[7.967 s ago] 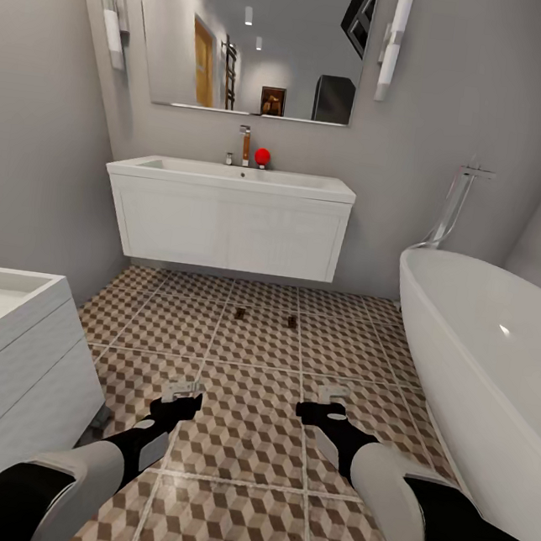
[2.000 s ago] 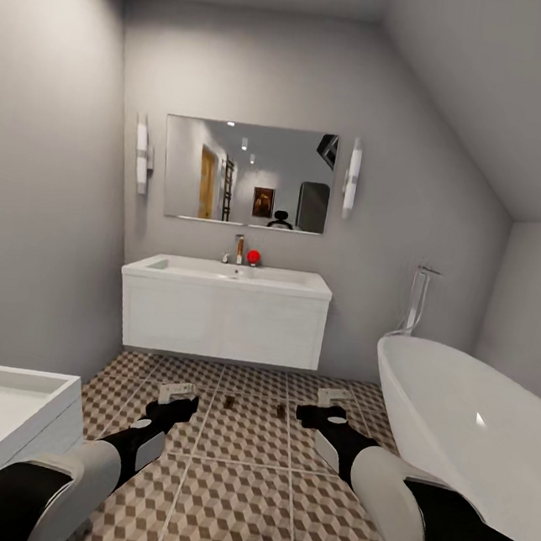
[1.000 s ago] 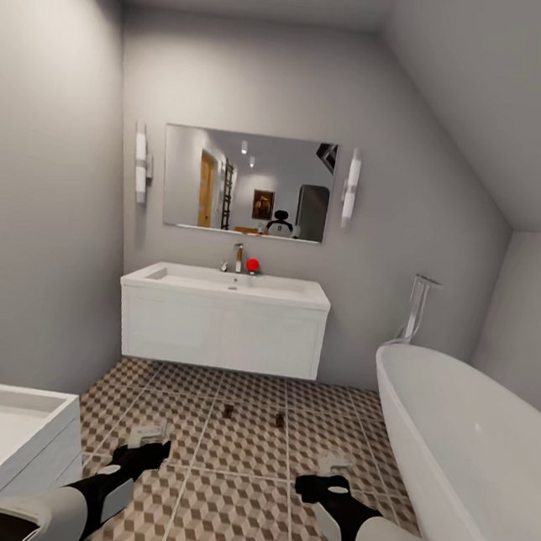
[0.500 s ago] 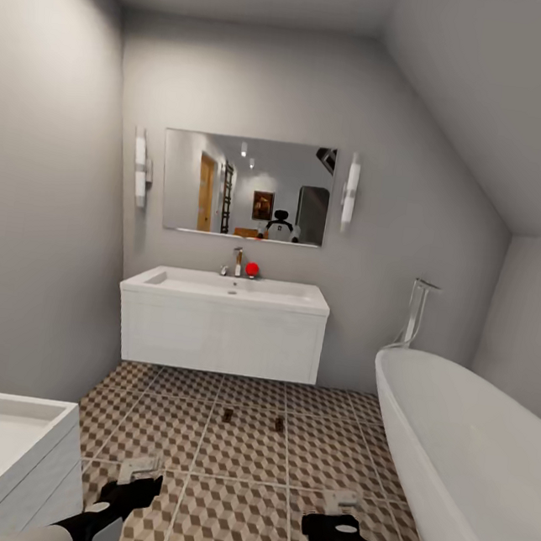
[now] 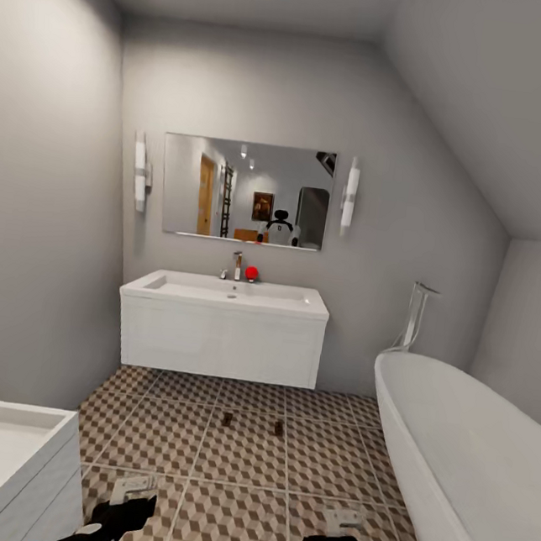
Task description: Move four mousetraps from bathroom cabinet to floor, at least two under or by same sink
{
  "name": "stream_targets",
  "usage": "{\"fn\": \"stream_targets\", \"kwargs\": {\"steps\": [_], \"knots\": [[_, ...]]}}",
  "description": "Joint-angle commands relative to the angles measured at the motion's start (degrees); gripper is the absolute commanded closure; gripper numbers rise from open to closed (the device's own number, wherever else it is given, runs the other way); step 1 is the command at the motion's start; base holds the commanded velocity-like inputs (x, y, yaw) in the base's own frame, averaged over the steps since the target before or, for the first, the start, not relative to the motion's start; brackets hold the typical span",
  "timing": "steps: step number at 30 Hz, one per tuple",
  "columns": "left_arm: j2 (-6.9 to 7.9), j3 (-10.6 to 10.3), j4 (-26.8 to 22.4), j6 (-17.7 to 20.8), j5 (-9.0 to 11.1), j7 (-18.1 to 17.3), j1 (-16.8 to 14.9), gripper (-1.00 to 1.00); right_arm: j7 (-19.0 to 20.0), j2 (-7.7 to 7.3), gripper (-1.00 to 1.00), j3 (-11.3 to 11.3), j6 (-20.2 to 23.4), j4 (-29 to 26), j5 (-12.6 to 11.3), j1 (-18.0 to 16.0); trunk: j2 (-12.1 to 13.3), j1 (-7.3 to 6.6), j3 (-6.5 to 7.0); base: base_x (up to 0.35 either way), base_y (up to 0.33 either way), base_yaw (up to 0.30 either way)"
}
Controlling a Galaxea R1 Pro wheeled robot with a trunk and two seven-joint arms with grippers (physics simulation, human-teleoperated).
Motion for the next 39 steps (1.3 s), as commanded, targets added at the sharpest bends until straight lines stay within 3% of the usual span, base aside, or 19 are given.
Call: {"fn": "stream_targets", "kwargs": {"steps": [1,17,24,39], "knots": [[0.01,-0.5,0.0,-0.2,0.4,0.1,0.1,-1.00,-0.3,0.00,-1.00,-0.5,-0.3,0.2,0.6,0.1,0.4,-0.23,0.12,0.000,0.000,0.000],[0.00,-0.5,0.0,0.1,0.4,-0.1,0.9,-1.00,-0.3,0.00,-1.00,-0.5,-0.2,0.2,0.5,2.7,6.8,-3.74,2.99,0.000,0.000,0.000],[-0.03,-0.5,0.0,2.1,0.4,-0.1,1.7,-1.00,-0.3,-0.02,-1.00,-0.5,0.1,0.2,0.5,3.7,9.6,-5.28,4.25,0.000,0.000,0.000],[-0.19,-0.5,0.0,6.0,0.1,-0.2,5.4,-1.00,-0.3,-1.04,-1.00,-0.5,0.0,0.2,0.5,12.0,15.6,-8.58,6.94,0.000,0.000,0.000]]}}
